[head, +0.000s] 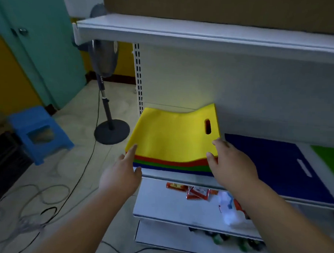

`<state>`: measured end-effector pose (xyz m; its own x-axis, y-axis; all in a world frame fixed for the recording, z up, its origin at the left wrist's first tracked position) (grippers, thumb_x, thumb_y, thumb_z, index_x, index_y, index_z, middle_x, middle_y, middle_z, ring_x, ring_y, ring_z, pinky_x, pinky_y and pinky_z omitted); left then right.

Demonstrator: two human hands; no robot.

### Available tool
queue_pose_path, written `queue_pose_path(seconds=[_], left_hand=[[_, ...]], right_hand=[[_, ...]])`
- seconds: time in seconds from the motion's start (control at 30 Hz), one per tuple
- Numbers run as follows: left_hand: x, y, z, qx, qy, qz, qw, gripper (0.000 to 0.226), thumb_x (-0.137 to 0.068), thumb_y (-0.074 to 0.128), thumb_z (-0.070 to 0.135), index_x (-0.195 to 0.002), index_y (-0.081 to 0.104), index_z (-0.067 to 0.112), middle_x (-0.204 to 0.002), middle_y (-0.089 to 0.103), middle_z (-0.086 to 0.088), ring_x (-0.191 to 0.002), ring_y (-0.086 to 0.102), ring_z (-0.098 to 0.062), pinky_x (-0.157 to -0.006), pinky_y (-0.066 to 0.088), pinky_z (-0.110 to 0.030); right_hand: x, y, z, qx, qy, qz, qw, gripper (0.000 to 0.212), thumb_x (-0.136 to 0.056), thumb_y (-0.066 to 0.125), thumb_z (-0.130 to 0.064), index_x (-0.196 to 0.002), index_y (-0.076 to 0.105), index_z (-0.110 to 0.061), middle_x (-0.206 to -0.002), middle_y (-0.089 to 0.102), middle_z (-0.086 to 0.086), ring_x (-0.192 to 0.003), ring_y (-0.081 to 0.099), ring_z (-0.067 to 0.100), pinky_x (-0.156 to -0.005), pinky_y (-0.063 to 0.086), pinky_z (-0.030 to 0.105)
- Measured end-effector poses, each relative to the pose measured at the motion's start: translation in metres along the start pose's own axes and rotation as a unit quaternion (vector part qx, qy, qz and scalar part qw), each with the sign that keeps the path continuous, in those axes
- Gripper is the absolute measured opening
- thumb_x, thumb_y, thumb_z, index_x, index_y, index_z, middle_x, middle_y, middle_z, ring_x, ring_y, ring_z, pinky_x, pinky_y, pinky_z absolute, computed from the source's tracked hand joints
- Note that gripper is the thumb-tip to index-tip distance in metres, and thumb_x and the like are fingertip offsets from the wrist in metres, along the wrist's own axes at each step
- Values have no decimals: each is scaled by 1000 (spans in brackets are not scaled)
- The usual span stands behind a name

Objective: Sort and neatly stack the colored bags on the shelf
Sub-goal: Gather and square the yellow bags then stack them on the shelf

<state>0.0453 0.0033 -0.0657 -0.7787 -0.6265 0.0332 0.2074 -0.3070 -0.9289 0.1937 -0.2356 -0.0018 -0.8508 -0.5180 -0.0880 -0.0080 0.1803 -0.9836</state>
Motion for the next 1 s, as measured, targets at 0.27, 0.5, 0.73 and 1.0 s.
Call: queue_pose_path(seconds=[0.27, 0.5, 0.73, 1.0], left_hand=[[-8, -7, -32, 33, 47, -8, 998, 46, -97, 46, 40, -142, 35, 40, -110, 42, 4, -81, 53, -15, -58, 43, -28], [-32, -31, -31, 158, 33, 54, 985, 17, -97, 51, 36, -102, 62, 25, -108, 57, 2, -69, 56, -8, -54, 38, -23], [-48, -47, -31, 166, 1, 63, 984, 14, -89, 55, 12, -101, 56, 20, -74, 57, 2, -62, 53, -16, -52, 39, -27], [-43, -28, -50, 226, 27, -75, 971, 23, -91, 52, 8, -103, 50, 28, -76, 51, -7, -55, 46, -20, -53, 37, -31]], right_hand=[[12, 17, -13, 14, 41, 2, 999, 43, -102, 35, -43, -136, 41, -17, -154, 34, -1, -99, 62, 26, -71, 51, 36], [25, 10, -9, -56, 49, 63, 995, 41, -100, 44, -40, -134, 49, -18, -144, 49, -2, -93, 64, 22, -73, 50, 35], [32, 12, -17, -55, 54, 45, 996, 37, -99, 43, -45, -128, 53, -24, -110, 64, -1, -83, 60, 18, -70, 51, 37], [25, 25, -10, -218, 180, 41, 958, 54, -90, 64, -41, -137, 41, -28, -121, 56, 0, -97, 59, 18, -78, 50, 35]])
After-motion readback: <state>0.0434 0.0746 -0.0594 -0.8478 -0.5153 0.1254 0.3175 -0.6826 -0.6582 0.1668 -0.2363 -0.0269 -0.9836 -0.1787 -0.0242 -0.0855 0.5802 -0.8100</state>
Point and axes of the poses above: each hand's wrist, its own x-axis away from the middle knuckle, its own y-axis out of the palm, z = x × y, the point moved 5 cm from there along -x, towards the middle knuckle
